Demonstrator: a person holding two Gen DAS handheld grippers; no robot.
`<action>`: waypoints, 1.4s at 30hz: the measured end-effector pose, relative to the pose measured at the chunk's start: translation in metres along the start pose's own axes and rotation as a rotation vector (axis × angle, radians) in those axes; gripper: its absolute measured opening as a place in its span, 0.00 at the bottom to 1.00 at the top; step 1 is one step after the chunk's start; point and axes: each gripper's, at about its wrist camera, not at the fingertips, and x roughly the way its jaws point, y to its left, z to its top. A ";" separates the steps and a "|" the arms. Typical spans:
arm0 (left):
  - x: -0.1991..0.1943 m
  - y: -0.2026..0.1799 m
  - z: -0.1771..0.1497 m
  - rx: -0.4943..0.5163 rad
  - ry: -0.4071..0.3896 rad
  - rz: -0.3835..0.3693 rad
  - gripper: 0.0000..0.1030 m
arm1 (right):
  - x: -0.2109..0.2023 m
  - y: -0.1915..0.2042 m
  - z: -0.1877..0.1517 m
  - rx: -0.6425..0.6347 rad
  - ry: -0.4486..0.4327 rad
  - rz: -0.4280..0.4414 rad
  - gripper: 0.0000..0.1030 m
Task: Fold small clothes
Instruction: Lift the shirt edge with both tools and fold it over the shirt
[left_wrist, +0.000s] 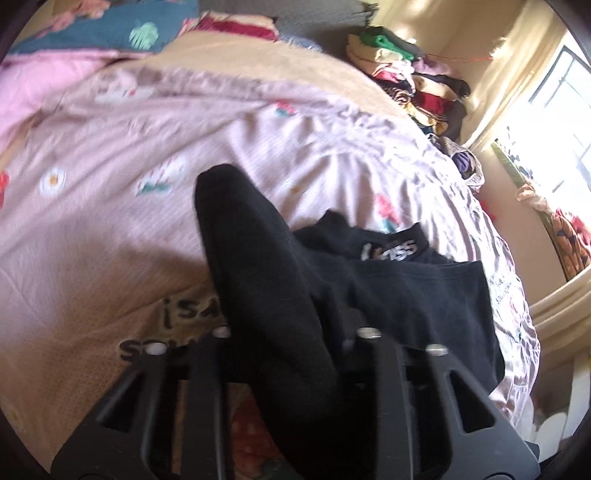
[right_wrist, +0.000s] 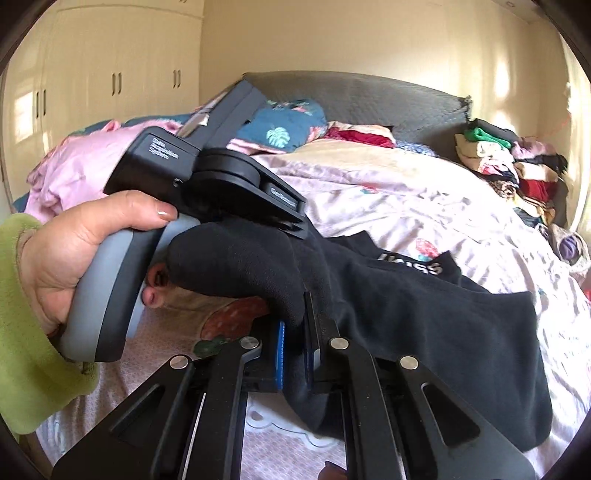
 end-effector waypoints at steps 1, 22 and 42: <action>-0.002 -0.006 0.002 0.010 -0.008 -0.002 0.15 | -0.003 -0.005 0.000 0.007 -0.006 -0.005 0.07; -0.001 -0.128 0.017 0.180 -0.068 -0.064 0.14 | -0.060 -0.079 -0.021 0.260 -0.085 -0.085 0.06; 0.069 -0.199 -0.006 0.224 0.075 -0.095 0.14 | -0.067 -0.145 -0.070 0.560 0.003 -0.081 0.06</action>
